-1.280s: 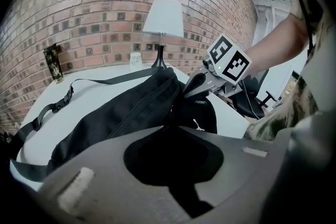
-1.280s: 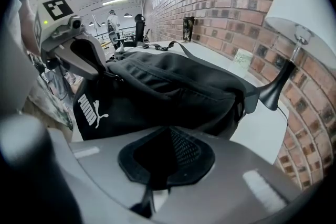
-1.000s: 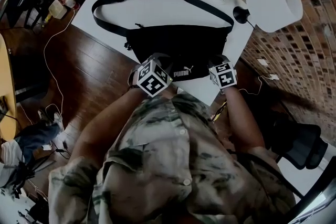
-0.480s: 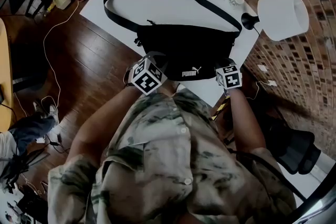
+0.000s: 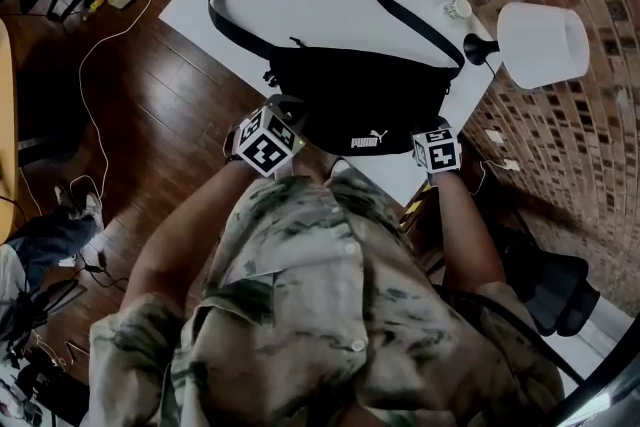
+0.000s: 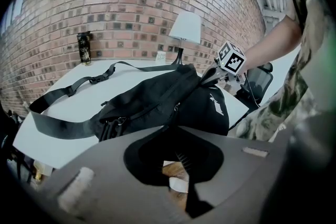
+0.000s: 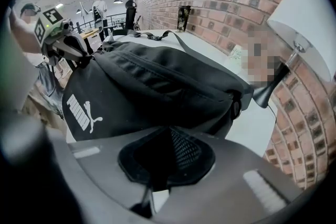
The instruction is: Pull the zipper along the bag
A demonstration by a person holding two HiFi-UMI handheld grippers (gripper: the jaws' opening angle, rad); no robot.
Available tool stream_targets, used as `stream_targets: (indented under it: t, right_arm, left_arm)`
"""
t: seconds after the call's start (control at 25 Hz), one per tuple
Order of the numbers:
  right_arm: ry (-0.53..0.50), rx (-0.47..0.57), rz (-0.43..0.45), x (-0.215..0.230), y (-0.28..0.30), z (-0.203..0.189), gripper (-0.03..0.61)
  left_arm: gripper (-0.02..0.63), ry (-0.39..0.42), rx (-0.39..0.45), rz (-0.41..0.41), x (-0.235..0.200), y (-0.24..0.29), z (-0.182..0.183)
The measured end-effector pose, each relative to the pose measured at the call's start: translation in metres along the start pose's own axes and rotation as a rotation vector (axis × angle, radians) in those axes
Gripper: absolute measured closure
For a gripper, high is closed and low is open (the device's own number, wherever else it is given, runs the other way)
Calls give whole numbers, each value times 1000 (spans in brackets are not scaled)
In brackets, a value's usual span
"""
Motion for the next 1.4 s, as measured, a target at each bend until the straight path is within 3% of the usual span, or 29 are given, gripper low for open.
stream_targets:
  t: [0.24, 0.44, 0.52, 0.56, 0.6, 0.68, 0.88, 1.08, 1.24, 1.4]
  right_arm:
    - [-37, 10, -64, -3, 2, -1, 575]
    - [-99, 27, -101, -13, -6, 7, 578]
    - [-88, 84, -110, -14, -17, 4, 563]
    - [-79, 120, -107, -15, -25, -1, 498]
    - [-70, 159, -102, -17, -35, -7, 482]
    - [-66, 240, -90, -22, -58, -26, 491]
    - [-97, 432, -18, -57, -123, -119, 492]
    - [-151, 531, 107, -106, -174, -240, 505]
    - [-147, 581, 183, -136, -219, -320, 508]
    - [-159, 648, 216, -169, -264, -379, 517]
  left_arm:
    - [589, -5, 6, 9, -2, 3, -7]
    - [581, -55, 61, 49, -5, -1, -7]
    - [568, -75, 88, 102, 1, -13, -7]
    - [566, -86, 111, 134, 6, -23, -9]
    - [566, -103, 145, 165, 13, -34, -10]
    - [566, -152, 238, 202, 34, -58, -17]
    - [566, -208, 377, 259, 143, -113, -44]
    - [567, -257, 487, 343, 293, -168, -66]
    - [568, -246, 502, 273, 408, -191, -72]
    - [569, -194, 499, 193, 485, -204, -79]
Point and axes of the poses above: the fingertips, and each gripper's own axes: y forward along the fingers, x to its right, z out of its top, the point moved 7 cm from there along -y, backward along the fingers, and after that the axes turned 15 degrees about -x, right-handed, at the moved point
